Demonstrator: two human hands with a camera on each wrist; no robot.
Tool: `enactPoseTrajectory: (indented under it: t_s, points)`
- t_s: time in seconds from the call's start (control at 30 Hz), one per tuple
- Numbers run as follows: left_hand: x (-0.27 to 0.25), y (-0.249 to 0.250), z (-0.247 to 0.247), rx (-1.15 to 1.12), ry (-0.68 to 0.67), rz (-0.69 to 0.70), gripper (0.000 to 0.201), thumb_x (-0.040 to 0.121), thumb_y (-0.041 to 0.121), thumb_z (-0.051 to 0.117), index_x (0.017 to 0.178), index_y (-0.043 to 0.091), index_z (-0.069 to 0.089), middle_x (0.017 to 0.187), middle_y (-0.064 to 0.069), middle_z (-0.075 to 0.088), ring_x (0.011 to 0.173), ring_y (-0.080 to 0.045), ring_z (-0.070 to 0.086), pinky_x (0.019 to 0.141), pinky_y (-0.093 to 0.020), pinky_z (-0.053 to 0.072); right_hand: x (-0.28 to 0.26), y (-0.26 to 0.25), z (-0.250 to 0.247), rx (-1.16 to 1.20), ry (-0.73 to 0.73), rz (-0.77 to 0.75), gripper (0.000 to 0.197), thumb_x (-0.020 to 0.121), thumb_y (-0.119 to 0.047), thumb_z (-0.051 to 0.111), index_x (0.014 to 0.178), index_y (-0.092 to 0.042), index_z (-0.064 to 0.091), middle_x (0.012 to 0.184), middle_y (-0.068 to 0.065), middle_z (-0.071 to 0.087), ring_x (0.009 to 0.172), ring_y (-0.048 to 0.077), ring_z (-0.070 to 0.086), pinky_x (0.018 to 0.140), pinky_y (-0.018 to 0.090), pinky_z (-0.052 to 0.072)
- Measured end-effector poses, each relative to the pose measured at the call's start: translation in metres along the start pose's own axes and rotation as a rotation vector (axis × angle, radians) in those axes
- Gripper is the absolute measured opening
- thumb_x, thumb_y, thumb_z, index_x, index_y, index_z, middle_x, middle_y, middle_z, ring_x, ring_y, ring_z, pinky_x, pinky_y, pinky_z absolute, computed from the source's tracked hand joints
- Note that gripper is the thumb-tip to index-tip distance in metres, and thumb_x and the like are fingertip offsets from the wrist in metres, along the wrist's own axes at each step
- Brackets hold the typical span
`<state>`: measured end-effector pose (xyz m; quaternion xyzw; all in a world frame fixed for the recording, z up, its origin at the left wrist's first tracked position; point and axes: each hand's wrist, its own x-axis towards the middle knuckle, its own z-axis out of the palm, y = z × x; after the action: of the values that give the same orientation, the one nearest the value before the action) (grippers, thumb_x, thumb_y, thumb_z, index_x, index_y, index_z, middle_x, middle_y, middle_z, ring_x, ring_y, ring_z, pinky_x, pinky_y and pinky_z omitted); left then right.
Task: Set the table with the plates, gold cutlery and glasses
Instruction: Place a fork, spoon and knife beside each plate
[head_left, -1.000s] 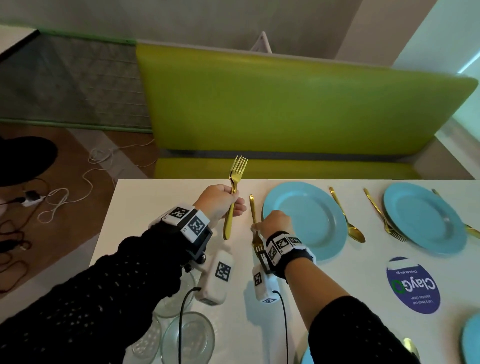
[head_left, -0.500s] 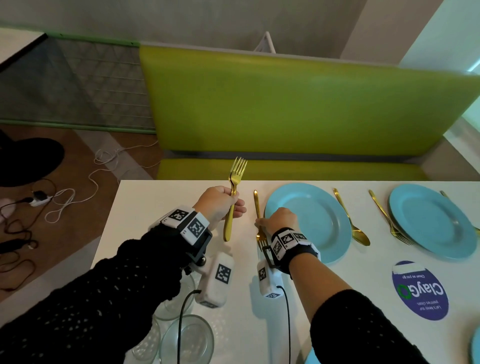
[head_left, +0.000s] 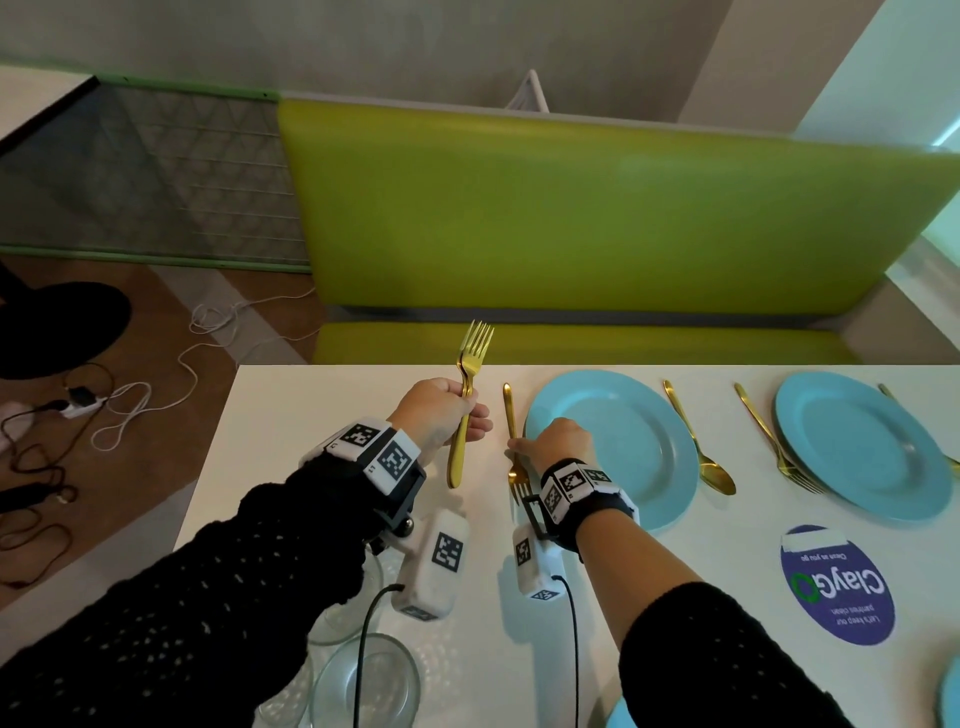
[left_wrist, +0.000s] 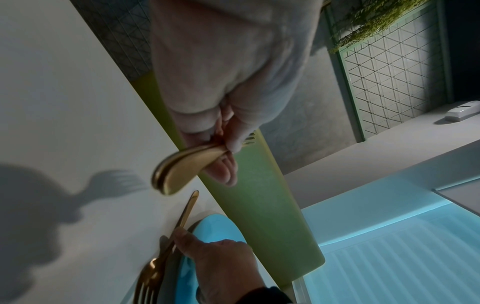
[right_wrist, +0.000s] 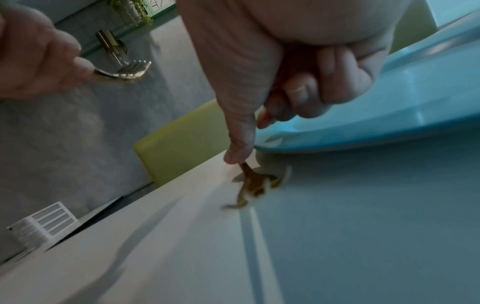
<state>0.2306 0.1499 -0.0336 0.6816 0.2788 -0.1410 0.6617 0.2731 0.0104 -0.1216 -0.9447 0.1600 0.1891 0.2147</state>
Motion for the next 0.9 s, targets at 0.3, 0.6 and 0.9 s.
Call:
enactPoseTrajectory:
  t_s: [0.3, 0.6, 0.9]
  points:
    - [-0.018, 0.002, 0.015, 0.020, -0.023, 0.014, 0.008, 0.095, 0.009, 0.050, 0.099, 0.005, 0.056, 0.080, -0.010, 0.063, 0.072, -0.019, 0.063, 0.079, -0.034, 0.057, -0.049, 0.008, -0.042, 0.154, 0.004, -0.220, 0.046, 0.091, -0.044, 0.054, 0.056, -0.018, 0.039, 0.059, -0.003, 0.043, 0.064, 0.017, 0.046, 0.055, 0.025, 0.033]
    - [-0.095, -0.012, 0.045, -0.028, -0.260, 0.035, 0.004, 0.095, 0.007, 0.051, 0.098, 0.007, 0.053, 0.080, -0.011, 0.058, 0.064, -0.017, 0.057, 0.061, -0.031, 0.057, -0.158, 0.049, -0.084, 0.495, -0.042, -0.348, 0.006, 0.088, -0.023, 0.063, 0.087, -0.017, 0.065, 0.066, -0.008, 0.060, 0.051, 0.006, 0.051, 0.042, 0.014, 0.041]
    - [-0.189, -0.073, 0.097, -0.066, -0.560, 0.008, 0.015, 0.095, 0.007, 0.048, 0.107, 0.000, 0.053, 0.072, -0.011, 0.056, 0.064, -0.022, 0.057, 0.061, -0.032, 0.056, -0.259, 0.144, -0.083, 0.635, 0.168, -0.130, 0.004, 0.086, -0.017, 0.065, 0.087, -0.013, 0.067, 0.066, 0.000, 0.063, 0.048, 0.009, 0.053, 0.041, 0.018, 0.040]
